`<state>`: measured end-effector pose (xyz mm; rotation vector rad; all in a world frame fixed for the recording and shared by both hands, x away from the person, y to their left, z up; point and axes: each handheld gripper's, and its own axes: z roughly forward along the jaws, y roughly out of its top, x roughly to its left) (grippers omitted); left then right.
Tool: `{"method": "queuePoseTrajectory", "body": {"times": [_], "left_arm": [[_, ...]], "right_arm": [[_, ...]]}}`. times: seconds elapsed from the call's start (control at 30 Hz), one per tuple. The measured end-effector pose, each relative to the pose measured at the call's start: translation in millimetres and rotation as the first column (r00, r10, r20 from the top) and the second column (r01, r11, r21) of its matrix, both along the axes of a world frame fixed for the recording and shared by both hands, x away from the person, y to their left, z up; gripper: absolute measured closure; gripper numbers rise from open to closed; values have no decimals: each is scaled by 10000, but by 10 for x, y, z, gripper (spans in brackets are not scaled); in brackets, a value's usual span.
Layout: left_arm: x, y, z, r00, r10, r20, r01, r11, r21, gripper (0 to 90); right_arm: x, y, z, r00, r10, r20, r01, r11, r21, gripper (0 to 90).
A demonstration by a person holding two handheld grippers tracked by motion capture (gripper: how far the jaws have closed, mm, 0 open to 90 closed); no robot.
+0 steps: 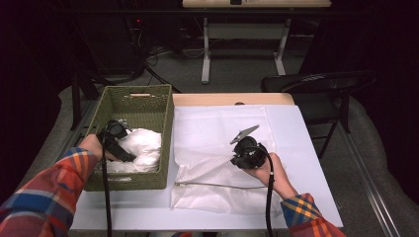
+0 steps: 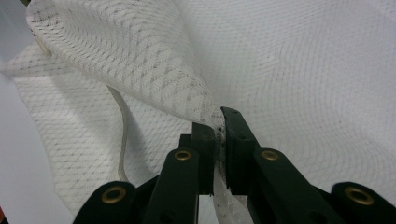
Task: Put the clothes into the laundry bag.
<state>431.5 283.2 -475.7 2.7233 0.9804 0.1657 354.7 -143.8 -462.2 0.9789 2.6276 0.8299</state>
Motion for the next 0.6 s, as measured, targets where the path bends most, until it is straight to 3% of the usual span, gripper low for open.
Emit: {"method": "queuePoseTrajectory", "body": {"times": [0.27, 0.5, 0.6], "left_arm": [[-16, -87, -164, 9992, -369, -175, 373, 9991, 220, 15], [-68, -27, -110, 9983, -569, 107, 571, 9982, -194, 311], [-88, -9, -84, 9974, -654, 317, 665, 9972, -355, 393]], "right_arm": [[-1, -15, -3, 10000, 0, -45, 0, 10000, -76, 824], [-3, -5, -7, 10000, 4, -24, -4, 9999, -115, 823], [-6, -4, -4, 10000, -4, -33, 3, 9999, -124, 827]]}}
